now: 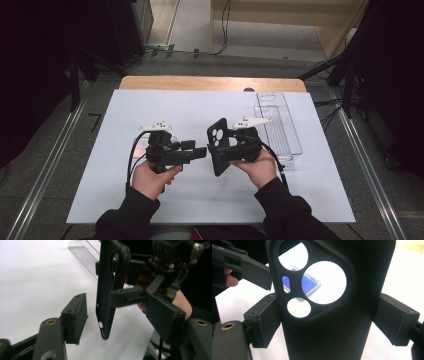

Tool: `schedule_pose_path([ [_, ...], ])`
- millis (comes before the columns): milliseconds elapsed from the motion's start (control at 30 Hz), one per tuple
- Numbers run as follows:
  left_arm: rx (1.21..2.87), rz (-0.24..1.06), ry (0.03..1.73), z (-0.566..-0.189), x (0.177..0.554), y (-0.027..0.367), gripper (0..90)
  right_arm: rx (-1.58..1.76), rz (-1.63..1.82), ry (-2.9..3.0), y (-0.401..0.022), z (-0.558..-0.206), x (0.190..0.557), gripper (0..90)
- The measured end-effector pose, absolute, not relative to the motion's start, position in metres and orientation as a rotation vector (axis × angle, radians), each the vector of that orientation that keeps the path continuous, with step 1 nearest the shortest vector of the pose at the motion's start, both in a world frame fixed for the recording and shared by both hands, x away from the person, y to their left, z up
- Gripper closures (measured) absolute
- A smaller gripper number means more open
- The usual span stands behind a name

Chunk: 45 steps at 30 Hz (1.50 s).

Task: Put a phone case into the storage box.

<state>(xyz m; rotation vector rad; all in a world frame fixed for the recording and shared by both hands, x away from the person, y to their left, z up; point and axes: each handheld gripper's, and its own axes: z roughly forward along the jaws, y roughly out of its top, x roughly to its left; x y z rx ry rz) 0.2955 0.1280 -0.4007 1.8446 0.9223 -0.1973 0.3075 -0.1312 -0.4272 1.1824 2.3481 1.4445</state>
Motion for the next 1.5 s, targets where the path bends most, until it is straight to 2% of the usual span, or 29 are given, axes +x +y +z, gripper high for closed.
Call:
schedule_pose_path([
  [167, 1.903, -0.195, 0.903, -0.405, 0.297, 0.132, 32.0, 1.174, 1.443, 2.367, -0.139, -0.424, 0.308, 12.0],
  [400, 1.991, -0.271, 0.869, -0.419, 0.298, 0.139, 29.6, 1.164, 1.452, 2.399, -0.147, -0.421, 0.308, 12.0],
  [567, 2.085, -0.233, 0.830, -0.429, 0.294, 0.143, 29.6, 1.146, 1.450, 2.421, -0.151, -0.419, 0.308, 12.0],
  [767, 2.127, -0.245, 0.804, -0.438, 0.295, 0.153, 29.6, 1.148, 1.461, 2.434, -0.156, -0.415, 0.308, 12.0],
  [900, 2.161, -0.199, 0.799, -0.441, 0.293, 0.158, 29.7, 1.136, 1.465, 2.440, -0.160, -0.413, 0.308, 12.0],
  [1500, 2.213, -0.177, 0.781, -0.457, 0.283, 0.186, 29.6, 1.112, 1.475, 2.491, -0.181, -0.398, 0.308, 12.1],
])
